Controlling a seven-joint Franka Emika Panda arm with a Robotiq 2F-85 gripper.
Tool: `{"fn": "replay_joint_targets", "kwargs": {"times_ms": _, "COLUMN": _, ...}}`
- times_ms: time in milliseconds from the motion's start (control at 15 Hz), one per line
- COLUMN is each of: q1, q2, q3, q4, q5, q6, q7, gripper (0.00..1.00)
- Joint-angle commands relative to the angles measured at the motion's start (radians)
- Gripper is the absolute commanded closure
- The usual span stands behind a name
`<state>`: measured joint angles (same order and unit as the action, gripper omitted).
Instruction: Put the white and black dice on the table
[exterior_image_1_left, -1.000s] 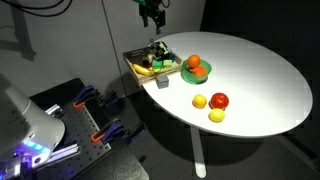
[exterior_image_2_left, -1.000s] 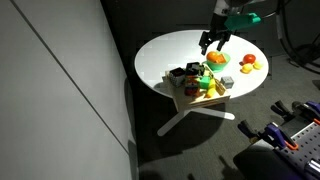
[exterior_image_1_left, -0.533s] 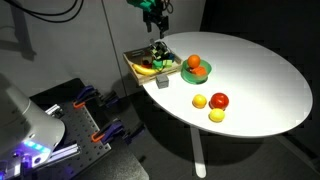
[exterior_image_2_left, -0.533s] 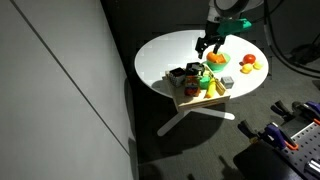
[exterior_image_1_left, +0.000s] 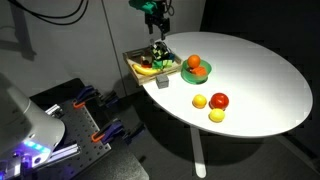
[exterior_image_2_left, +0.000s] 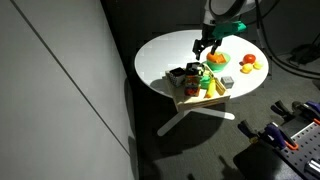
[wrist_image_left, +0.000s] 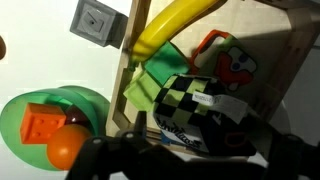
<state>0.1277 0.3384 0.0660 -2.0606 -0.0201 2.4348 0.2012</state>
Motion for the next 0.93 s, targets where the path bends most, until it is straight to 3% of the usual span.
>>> {"fn": "replay_joint_targets", "kwargs": {"times_ms": 0, "q1": 0.003, "q2": 0.000, "q3": -0.004, "q4": 0.001, "q5": 0.003, "q6": -0.003, "q7": -0.002, "gripper": 0.00}}
{"fn": "replay_joint_targets", "kwargs": {"times_ms": 867, "q1": 0.013, "q2": 0.056, "q3": -0.009, "q4": 0.050, "q5": -0.008, "q6": 0.003, "q7": 0.013, "gripper": 0.00}}
